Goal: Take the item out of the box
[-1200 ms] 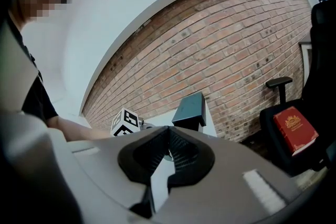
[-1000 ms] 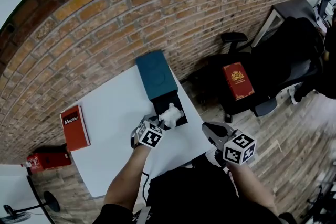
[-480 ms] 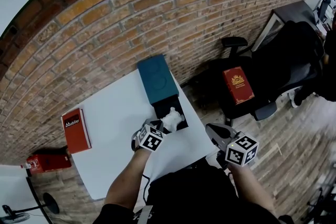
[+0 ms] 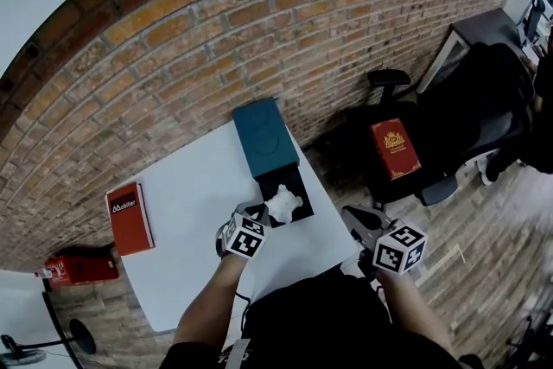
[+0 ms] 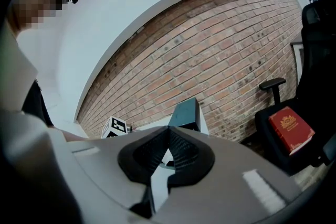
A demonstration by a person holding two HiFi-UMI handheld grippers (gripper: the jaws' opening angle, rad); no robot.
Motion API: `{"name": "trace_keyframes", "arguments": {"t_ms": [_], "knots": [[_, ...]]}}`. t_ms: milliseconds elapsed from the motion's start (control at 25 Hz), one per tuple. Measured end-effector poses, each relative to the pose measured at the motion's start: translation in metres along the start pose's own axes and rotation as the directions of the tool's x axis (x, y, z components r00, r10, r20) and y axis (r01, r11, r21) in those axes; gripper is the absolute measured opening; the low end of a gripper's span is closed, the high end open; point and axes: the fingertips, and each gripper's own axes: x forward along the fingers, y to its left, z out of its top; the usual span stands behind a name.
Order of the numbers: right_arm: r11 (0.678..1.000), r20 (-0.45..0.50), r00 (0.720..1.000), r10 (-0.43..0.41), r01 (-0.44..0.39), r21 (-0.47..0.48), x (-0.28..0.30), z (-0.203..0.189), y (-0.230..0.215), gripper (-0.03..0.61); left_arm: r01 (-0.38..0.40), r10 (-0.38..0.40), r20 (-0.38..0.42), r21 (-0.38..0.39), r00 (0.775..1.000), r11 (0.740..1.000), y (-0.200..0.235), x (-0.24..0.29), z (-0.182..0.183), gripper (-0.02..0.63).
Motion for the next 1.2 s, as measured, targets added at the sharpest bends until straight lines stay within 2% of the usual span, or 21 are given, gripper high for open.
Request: {"name": "trace_keyframes", "arguments": {"t_ms": [280,320,400,480,720,840,920,960,1040,1160,1200], "knots": [[0.999,-0.018,1.000,0.026,-0.026,-0.018,0.012,0.000,0.012,0.002,-0.011,0.019,0.055,-0.148,0.998,0.989,0.018,-0.024,-0.018,0.016],[0.999,-0.024,0.999,0.028,-0.028,-0.020,0.013,-0.001,0.014,0.002,-0.001,0.011,0.058,-0.177,0.998,0.984,0.019,-0.025,-0.020,0.038],[0.999,-0.034,0.999,0.031,-0.031,-0.021,0.015,-0.004,0.016,0.002,0.027,-0.013,0.064,-0.221,0.998,0.975,0.017,-0.023,-0.022,0.135],[0.999,-0.041,0.999,0.029,-0.030,-0.019,0.015,-0.008,0.017,0.001,0.053,-0.039,0.067,-0.226,0.997,0.973,0.013,-0.020,-0.021,0.216],[1.000,-0.041,0.999,0.020,-0.020,-0.012,0.012,-0.012,0.019,0.002,0.126,-0.118,0.052,-0.222,0.992,0.967,-0.003,-0.006,-0.009,0.321],[1.000,-0.036,0.999,0.013,-0.013,-0.001,0.010,-0.015,0.018,0.002,0.133,-0.129,0.034,-0.228,0.991,0.965,-0.005,0.002,-0.008,0.322],[1.000,-0.031,1.000,0.006,-0.006,0.011,0.009,-0.019,0.018,0.002,0.109,-0.106,0.028,-0.212,0.994,0.971,-0.002,0.005,-0.008,0.317],[1.000,-0.029,1.000,0.003,-0.002,0.017,0.009,-0.021,0.018,0.002,0.091,-0.087,0.030,-0.199,0.996,0.976,0.001,0.005,-0.007,0.286],[1.000,-0.027,1.000,-0.004,0.004,0.028,0.009,-0.026,0.019,0.002,0.073,-0.067,0.038,-0.171,0.997,0.982,0.001,0.005,-0.005,0.180],[0.999,-0.026,1.000,-0.010,0.011,0.040,0.010,-0.033,0.020,0.001,0.084,-0.080,0.036,-0.124,0.996,0.989,-0.007,0.010,-0.007,0.069],[0.999,-0.023,1.000,-0.012,0.013,0.043,0.010,-0.034,0.022,0.002,0.085,-0.081,0.037,-0.113,0.996,0.990,-0.008,0.011,-0.008,0.061]]}}
